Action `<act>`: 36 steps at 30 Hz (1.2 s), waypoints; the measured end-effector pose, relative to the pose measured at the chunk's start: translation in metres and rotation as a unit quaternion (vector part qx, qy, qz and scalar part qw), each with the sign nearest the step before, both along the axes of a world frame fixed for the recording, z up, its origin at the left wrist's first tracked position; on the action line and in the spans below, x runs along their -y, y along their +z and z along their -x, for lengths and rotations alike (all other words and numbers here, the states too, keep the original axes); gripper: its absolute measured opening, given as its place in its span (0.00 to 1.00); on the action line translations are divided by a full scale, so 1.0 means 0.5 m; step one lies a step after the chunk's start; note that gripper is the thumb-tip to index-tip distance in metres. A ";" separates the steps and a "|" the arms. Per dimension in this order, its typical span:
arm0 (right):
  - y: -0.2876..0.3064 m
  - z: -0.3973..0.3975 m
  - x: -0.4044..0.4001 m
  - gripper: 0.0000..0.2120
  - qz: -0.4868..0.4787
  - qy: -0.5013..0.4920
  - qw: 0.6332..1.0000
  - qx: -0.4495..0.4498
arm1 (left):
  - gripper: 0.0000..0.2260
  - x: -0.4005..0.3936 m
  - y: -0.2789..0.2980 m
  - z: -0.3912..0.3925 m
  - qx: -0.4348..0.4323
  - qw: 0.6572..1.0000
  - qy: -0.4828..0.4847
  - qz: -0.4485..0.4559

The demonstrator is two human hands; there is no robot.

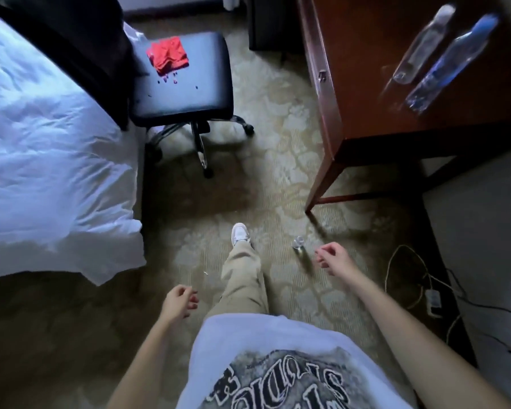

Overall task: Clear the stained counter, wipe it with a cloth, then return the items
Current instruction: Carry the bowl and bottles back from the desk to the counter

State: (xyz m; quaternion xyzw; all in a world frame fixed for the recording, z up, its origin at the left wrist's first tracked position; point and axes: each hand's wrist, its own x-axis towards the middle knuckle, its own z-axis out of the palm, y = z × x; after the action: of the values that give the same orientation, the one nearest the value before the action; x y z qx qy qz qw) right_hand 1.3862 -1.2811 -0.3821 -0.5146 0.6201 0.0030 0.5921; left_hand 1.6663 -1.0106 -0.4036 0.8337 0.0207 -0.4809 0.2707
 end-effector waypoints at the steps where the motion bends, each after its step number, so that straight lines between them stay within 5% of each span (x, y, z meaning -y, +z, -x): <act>1: -0.023 -0.010 0.030 0.05 -0.005 -0.027 1.000 -0.012 | 0.08 0.069 -0.014 -0.035 0.003 1.000 -0.016 0.006; 6: -0.058 -0.031 0.140 0.05 -0.061 -0.166 0.980 -0.086 | 0.10 0.480 -0.014 -0.210 -0.016 0.991 -0.123 0.043; 11: 0.026 -0.102 0.320 0.10 0.039 -0.368 0.929 -0.026 | 0.08 0.921 0.099 -0.298 0.019 0.947 -0.282 0.151; 17: 0.118 -0.148 0.610 0.34 0.227 -0.514 0.826 0.046 | 0.19 1.348 0.193 -0.176 0.043 0.798 -0.534 0.276; 22: 0.136 -0.100 0.798 0.48 0.271 -0.514 0.812 0.063 | 0.43 1.589 0.226 -0.025 0.039 0.679 -0.651 0.336; 26: 0.158 -0.062 0.883 0.48 0.268 -0.536 0.797 0.075 | 0.55 1.715 0.228 0.090 0.026 0.598 -0.709 0.373; 32: 0.167 -0.061 0.912 0.35 0.285 -0.587 0.757 0.038 | 0.27 1.752 0.188 0.194 0.013 0.537 -0.767 0.351; 36: 0.177 -0.081 0.872 0.34 0.290 -0.643 0.708 0.020 | 0.26 1.755 0.178 0.202 -0.034 0.543 -0.768 0.338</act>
State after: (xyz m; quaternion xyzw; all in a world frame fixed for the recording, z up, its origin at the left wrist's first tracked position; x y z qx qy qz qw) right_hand 1.4267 -1.7169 -0.2936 -0.1375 0.7593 -0.5688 0.2847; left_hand 1.5654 -1.8882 -0.3147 0.3605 -0.7825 -0.5042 0.0591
